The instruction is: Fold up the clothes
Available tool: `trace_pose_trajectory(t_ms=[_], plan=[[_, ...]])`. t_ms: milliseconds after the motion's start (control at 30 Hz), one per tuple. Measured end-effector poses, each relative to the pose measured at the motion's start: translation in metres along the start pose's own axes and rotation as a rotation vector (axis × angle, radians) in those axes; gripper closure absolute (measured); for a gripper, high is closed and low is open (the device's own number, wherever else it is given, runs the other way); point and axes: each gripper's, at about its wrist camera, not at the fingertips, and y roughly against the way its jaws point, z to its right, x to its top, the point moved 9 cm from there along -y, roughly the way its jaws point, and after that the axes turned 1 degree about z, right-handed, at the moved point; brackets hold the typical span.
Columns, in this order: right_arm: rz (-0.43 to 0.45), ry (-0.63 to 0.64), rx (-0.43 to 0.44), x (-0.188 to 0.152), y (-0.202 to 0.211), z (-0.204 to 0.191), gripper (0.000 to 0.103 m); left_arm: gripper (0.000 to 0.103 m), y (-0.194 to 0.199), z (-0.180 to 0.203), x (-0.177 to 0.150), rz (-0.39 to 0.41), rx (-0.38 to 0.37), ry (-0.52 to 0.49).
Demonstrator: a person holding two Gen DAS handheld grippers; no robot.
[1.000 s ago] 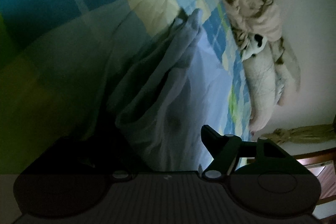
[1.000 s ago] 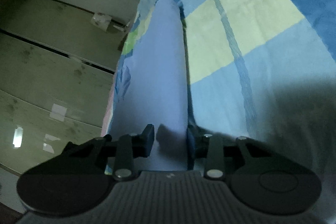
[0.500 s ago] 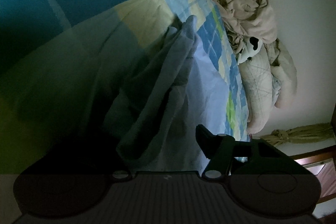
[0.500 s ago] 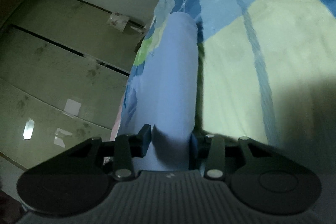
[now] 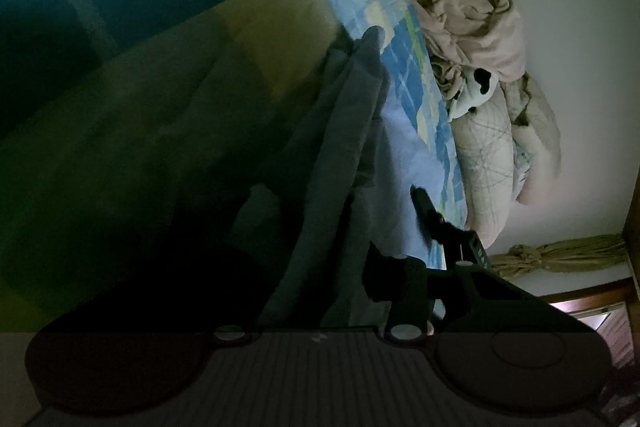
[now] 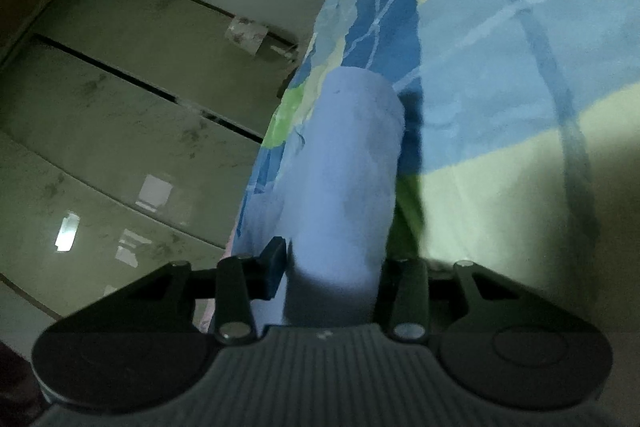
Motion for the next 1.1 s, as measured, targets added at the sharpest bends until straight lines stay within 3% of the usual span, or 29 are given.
trace_pose_trajectory(t_ms=[67, 133, 300, 467, 867, 1100], plan=[[-0.005, 0.006, 0.001, 0.000, -0.001, 0.001, 0.070, 0.059, -0.001, -0.001, 0.001, -0.004, 0.001, 0.001], [-0.023, 0.037, -0.023, -0.001, -0.004, 0.005, 0.085, 0.060, -0.002, -0.002, 0.001, -0.008, 0.004, 0.004], [-0.024, 0.077, -0.064, -0.006, -0.001, 0.004, 0.093, 0.063, -0.003, -0.002, 0.001, -0.015, 0.020, -0.001], [0.002, 0.083, -0.121, -0.010, 0.003, -0.005, 0.096, 0.067, 0.000, 0.002, 0.000, -0.021, 0.043, -0.005], [0.063, 0.138, -0.241, -0.011, 0.036, -0.037, 0.095, 0.071, 0.024, 0.035, -0.006, -0.024, 0.078, -0.134], [0.132, 0.156, -0.326, -0.022, 0.098, -0.050, 0.095, 0.072, 0.034, 0.076, -0.041, -0.126, 0.087, -0.289]])
